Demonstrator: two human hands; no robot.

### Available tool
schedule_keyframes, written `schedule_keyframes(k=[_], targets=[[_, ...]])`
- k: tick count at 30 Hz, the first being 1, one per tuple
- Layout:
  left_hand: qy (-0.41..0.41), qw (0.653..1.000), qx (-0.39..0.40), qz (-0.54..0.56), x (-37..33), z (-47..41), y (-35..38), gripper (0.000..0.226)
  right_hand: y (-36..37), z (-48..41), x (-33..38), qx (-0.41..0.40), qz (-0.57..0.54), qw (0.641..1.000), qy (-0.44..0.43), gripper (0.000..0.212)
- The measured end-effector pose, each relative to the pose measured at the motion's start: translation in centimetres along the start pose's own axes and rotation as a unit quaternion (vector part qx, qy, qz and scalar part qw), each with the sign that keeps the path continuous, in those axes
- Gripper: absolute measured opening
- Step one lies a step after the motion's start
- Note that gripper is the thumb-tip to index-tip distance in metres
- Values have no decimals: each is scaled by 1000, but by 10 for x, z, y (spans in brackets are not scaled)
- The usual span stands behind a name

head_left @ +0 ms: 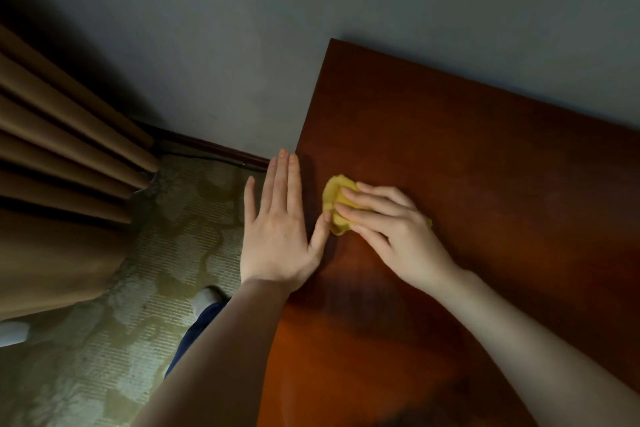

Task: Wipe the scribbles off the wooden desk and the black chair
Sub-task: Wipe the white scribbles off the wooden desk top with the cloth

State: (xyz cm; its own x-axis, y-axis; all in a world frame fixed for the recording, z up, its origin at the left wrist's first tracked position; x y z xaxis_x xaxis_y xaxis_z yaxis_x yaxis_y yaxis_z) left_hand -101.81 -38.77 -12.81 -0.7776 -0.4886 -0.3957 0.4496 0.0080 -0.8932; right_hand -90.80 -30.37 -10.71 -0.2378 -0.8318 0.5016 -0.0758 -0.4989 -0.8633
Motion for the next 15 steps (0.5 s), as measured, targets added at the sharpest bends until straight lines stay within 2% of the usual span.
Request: schedule_keyframes(k=[7,15], targets=[[1,1000,4,1,-1,0,1,70,-31,55,-54,-63,17,995,79,40],[0,1000,14,0,-1,-1,5,66,-77,12,-129,-125,57,962,235,30]])
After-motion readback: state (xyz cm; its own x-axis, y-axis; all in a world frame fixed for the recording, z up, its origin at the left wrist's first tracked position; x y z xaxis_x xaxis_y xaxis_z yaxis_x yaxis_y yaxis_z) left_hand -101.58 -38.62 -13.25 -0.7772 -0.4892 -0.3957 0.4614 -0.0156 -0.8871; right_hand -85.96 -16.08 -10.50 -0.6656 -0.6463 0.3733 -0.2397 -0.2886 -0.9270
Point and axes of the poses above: each hand's wrist, its own z-axis away from the middle knuckle, its own y-axis out of the palm, x = y × z, the point moved 8 cm from there along -z, towards the middle knuckle, and after that the axes turned 15 degrees about x, right-handed, at the moved point
